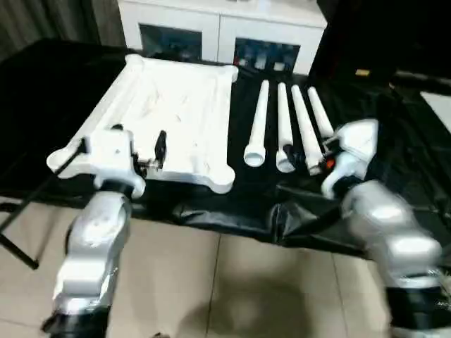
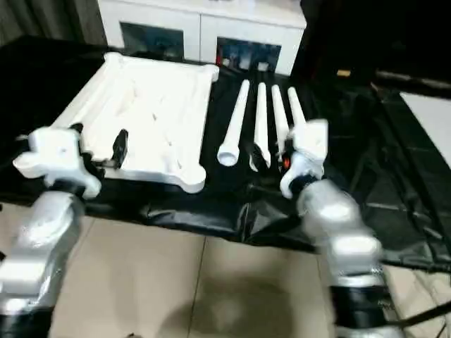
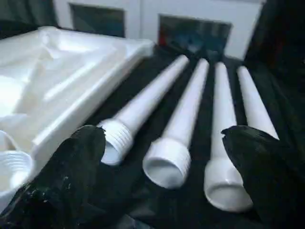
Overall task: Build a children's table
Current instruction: Move to table
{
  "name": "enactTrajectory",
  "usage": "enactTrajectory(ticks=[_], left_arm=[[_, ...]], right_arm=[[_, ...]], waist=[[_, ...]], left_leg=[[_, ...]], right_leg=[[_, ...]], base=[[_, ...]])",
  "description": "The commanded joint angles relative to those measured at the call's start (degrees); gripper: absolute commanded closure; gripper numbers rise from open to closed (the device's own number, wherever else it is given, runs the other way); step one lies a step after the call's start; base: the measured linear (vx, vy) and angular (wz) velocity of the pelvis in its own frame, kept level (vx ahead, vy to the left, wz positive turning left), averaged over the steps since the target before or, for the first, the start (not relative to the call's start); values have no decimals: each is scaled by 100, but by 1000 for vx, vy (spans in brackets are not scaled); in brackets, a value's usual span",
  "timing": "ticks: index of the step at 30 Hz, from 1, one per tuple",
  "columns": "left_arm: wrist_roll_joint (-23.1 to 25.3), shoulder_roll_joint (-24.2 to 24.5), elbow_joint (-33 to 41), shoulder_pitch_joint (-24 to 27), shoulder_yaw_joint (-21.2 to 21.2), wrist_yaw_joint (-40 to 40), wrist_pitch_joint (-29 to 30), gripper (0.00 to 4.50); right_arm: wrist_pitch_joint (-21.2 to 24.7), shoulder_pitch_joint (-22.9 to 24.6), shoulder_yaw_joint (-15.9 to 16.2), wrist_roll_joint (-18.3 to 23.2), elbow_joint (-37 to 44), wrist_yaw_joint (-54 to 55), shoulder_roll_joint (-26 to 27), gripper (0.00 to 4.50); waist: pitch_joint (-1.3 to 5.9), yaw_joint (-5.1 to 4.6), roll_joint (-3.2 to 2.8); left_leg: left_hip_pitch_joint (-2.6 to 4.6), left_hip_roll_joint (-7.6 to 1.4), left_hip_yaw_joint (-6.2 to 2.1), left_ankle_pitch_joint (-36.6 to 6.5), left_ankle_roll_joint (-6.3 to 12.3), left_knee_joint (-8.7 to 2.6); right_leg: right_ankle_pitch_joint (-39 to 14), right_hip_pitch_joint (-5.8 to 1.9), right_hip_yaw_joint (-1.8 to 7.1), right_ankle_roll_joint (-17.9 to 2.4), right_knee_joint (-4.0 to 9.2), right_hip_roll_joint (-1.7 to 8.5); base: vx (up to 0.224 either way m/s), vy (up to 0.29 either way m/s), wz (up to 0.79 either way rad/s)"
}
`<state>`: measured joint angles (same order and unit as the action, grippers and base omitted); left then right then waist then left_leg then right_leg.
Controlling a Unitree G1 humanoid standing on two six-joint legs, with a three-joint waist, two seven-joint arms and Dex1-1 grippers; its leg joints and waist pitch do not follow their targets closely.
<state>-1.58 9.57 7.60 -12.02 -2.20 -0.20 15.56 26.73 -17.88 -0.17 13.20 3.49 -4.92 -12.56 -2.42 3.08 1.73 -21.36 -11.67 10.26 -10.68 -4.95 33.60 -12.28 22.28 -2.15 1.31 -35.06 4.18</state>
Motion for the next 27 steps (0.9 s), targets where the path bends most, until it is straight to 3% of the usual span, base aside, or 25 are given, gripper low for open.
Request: enactTrajectory(ticks=[1,2,4,5,6,7,8,9,10,11,12,13,14,15,16,17,18,20,21,22,23,24,25,26,27], left_arm=[[270,18,-59,-5,184,20,-22,7],[268,22,-61,-1,197,1,-12,7],[235,5,-59,-27,265,79,-2,7],[243,9,-72,-41,284,101,-10,7],[179,-16,-7,-7,259,78,-59,7],[156,-33,17,7,244,65,-86,7],[219,0,106,70,268,55,-89,7],[298,26,263,205,314,-57,-92,7],[309,28,290,224,315,-61,-48,7],[336,22,365,281,308,-68,93,7],[347,20,385,299,301,-61,143,7],[353,35,394,335,296,-66,120,7],[351,47,399,356,297,-59,97,7],[353,52,403,370,295,-48,85,7],[358,63,400,388,292,-32,67,7],[360,60,416,409,292,-19,68,7],[378,50,414,401,293,16,94,7],[362,-15,424,391,271,75,127,7],[357,-32,441,393,270,75,144,7],[384,-33,448,389,291,64,178,7],[397,-39,450,388,300,51,197,7],[405,-45,449,387,305,42,210,7],[402,-81,450,398,302,57,219,7],[398,-97,446,398,298,72,220,7],[402,-106,434,390,309,81,225,7]], right_arm=[[22,58,-70,61,193,94,100,4],[29,66,-76,78,197,89,111,4],[-55,143,45,-248,204,265,38,4],[-100,151,64,-355,179,322,33,4],[-308,212,91,-695,138,567,-13,4],[-400,237,99,-855,116,680,-23,4],[-341,328,53,-705,123,469,-64,4],[-233,494,-135,-302,250,142,-43,4],[-235,512,-154,-259,270,99,-45,4],[-259,557,-200,-183,334,15,-45,4],[-268,566,-196,-184,348,-6,-51,4],[-248,576,-163,-177,351,-50,-68,4],[-222,577,-143,-168,350,-63,-71,4],[-194,574,-131,-161,347,-65,-68,4],[-162,551,-110,-128,327,-81,-39,4],[-154,537,-57,-158,310,-84,-6,4],[-173,500,21,-165,285,-126,58,4],[-252,484,132,-259,262,-188,109,4],[-250,493,145,-264,260,-212,120,4],[-239,497,149,-268,250,-212,134,4],[-235,500,145,-263,247,-211,139,4],[-234,501,143,-261,243,-208,142,4],[-228,517,145,-246,239,-228,140,4],[-222,519,158,-265,230,-229,129,4],[-219,518,153,-270,224,-222,131,4]], waist=[[365,70,12],[366,123,16],[356,321,92],[310,449,140],[303,500,119],[308,437,105],[320,375,141],[332,159,-172],[455,-41,-308],[339,-193,-397],[312,-142,-392],[352,-181,-315],[364,-163,-326],[372,-175,-221],[332,-213,-138],[313,-176,-51],[245,-102,-135],[81,-186,-176],[9,-254,-170],[-24,-326,-285],[-20,-241,-395],[-98,-31,-310],[224,27,-51],[347,-126,305],[63,-71,159]], left_leg=[[213,13,299,-1057,-305,-145],[83,67,294,-1128,-242,-98],[37,163,187,-1535,122,277],[-205,191,-107,-1554,273,628],[-389,198,-419,-1380,257,800],[-336,310,-513,-1265,257,694],[-452,313,-635,-920,672,389],[-57,252,-622,-174,1321,-173],[432,121,-809,462,1808,-128],[193,47,-855,975,2154,-384],[117,-107,-808,1328,1721,-339],[148,-150,-875,1536,1226,-279],[187,-155,-916,1461,823,-314],[238,-159,-905,1222,476,-327],[133,-55,-764,138,-263,-335],[36,-44,-693,-884,-474,-296],[33,-124,-716,-1831,-339,-248],[226,-172,-848,-4050,-470,-306],[336,-143,-888,-5002,-613,-335],[333,-60,-885,-6129,-943,-626],[-130,91,-593,-6862,-1256,-1342],[-488,185,-265,-6923,-1141,-1561],[51,382,259,-3951,-1184,-753],[654,351,-246,-2311,-915,896],[-444,582,-596,-1185,358,1358]], right_leg=[[-62,-100,612,-768,385,87],[-171,-207,766,-757,405,140],[-519,-271,1339,-812,614,421],[-947,-451,1815,-874,777,782],[-957,-521,2028,-1052,781,825],[-739,-441,1979,-1093,752,476],[-350,-525,1594,-1131,606,432],[-117,-120,947,-1029,349,-250],[-315,290,531,-835,-112,-424],[-892,320,51,-423,-649,-337],[-703,353,-92,-234,-658,-230],[-385,207,-89,-188,-514,-108],[-287,126,-72,-190,-399,-41],[-137,95,-6,-225,-239,65],[320,-148,114,-644,8,365],[441,-282,233,-1058,176,679],[-163,-287,332,-1321,293,941],[-2508,-119,253,-1007,483,816],[-3221,-72,108,-762,570,691],[-3297,-221,-232,-488,483,355],[-1597,-738,-591,-523,-653,-102],[-1203,-996,-735,-413,-979,-269],[-3465,-745,-280,-724,-469,331],[-4955,-230,56,-799,369,1302],[-5310,-1142,622,-1511,1066,1403]], base=[[-11,6,-27],[-7,34,-48],[-5,63,-48],[-7,65,-27],[-18,189,-56],[-33,266,-56],[-33,266,-56],[-29,302,-33],[12,312,-1],[12,312,-1],[-15,282,9],[-73,230,-3],[-73,230,-3],[-98,192,-11],[-128,176,-6],[-128,176,-6],[-127,124,0],[-108,77,4],[-110,79,-4],[-103,98,0],[-103,98,0],[-137,78,21],[-53,-17,28],[-53,-17,28],[235,-114,9]])
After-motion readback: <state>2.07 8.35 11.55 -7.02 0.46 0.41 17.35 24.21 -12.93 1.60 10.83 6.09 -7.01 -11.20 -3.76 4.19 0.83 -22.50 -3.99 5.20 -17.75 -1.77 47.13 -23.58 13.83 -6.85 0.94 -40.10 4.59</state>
